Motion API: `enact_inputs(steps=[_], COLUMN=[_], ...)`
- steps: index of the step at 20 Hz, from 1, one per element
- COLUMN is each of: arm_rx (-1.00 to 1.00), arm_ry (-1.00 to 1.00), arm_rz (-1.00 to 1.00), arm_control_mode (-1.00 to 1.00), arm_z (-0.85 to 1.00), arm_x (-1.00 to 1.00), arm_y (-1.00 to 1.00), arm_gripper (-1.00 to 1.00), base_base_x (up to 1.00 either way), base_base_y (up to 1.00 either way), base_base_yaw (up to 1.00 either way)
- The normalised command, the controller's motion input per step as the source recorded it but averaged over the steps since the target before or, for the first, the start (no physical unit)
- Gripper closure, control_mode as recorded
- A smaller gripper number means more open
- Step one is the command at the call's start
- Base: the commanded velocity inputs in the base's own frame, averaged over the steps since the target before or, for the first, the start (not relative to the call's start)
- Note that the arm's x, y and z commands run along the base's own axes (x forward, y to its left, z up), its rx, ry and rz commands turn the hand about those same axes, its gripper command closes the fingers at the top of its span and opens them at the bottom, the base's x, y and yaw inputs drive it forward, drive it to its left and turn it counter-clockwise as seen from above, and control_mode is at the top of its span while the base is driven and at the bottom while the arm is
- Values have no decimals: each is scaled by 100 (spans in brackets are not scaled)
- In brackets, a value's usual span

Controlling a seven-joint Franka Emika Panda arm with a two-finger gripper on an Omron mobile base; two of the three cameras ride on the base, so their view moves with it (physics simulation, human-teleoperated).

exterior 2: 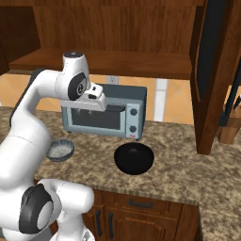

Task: Pick up the bowls on the counter and stack them on top of one another in the open cabinet. Place the smaller bowl on top of the larger bowl.

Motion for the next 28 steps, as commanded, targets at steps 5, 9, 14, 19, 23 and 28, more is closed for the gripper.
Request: enact_inputs(steps=[5, 9, 14, 19, 23, 28], arm_rx=[0, -21, -12, -7, 13, 19], arm_ry=[0, 2, 19, 15, 1, 0], arm_rz=[0, 0, 0, 1, 0, -4], arm_control_mode=[-100, -100, -100, -100, -100, -100], arm_z=[0, -69, -100, -99, -86, -51], arm_x=[0, 10, 12, 10, 0, 8], arm_y=[0, 77, 99, 47, -1, 2], arm_gripper=[-100, -100, -100, -100, -100, -100], base_base_x=[0, 0, 0, 0, 0, 0], base_base_y=[0, 0, 0, 0, 0, 0], base_base_yaw=[0, 0, 0, 0, 0, 0])
